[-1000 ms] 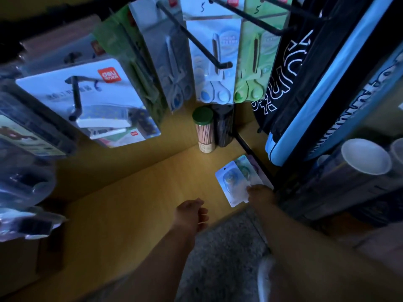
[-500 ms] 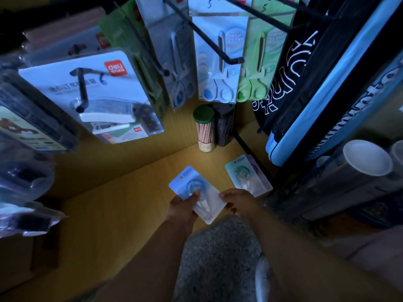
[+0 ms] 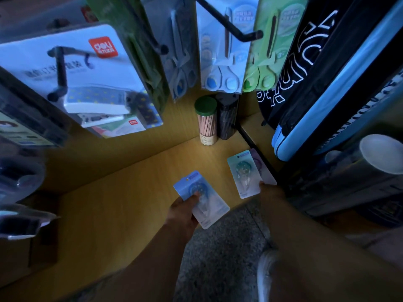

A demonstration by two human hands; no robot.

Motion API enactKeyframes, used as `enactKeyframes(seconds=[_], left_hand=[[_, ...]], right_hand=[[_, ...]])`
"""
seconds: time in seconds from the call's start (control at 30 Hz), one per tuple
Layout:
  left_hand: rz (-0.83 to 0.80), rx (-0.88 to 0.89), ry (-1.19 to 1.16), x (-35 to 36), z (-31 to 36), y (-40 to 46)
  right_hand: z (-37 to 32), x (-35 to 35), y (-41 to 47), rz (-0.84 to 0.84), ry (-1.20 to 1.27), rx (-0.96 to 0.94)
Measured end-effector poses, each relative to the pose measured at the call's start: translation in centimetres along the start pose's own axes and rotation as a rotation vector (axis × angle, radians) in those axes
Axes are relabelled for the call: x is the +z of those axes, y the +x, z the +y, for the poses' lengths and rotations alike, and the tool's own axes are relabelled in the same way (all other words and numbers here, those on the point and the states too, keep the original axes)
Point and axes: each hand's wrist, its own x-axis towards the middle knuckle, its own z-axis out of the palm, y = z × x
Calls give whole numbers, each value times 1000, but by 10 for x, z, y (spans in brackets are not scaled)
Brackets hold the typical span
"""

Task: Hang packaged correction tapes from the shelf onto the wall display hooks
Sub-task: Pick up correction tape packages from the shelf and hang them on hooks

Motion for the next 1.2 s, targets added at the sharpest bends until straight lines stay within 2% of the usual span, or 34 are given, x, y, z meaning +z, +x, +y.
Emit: enactKeyframes(seconds=[0.1, 0.23, 0.3, 0.33, 0.37, 0.43, 0.6, 0.77, 0.87, 0.97, 1.2], left_hand=[[16, -17, 1, -2, -2, 2], [44, -6, 12, -5, -2, 5], [58, -4, 32, -7, -2, 6], [67, 3, 37, -9, -1, 7], [82, 9, 37, -10, 0, 7], [111, 22, 17, -10, 4, 8], [74, 65, -36, -6, 12, 7], [-4, 40, -89, -1, 17, 9], [-47, 78, -31, 6, 17, 10], [-46, 62, -27, 14, 12, 15], [-97, 57, -3, 33, -5, 20]], right_hand=[[5, -2, 4, 29, -56, 15], [9, -2, -3, 37, 28, -1], [1, 1, -14, -46, 207, 28], [1, 2, -13, -87, 297, -23], [-1, 6, -13, -173, 462, 12], [-3, 10, -26, -243, 418, -88], [-6, 18, -59, -533, 359, -80], [-2, 21, -67, -600, 294, -99], [-3, 20, -66, -580, 324, -101], [-4, 17, -59, -486, 378, -84], [2, -12, -18, -19, 300, -43]])
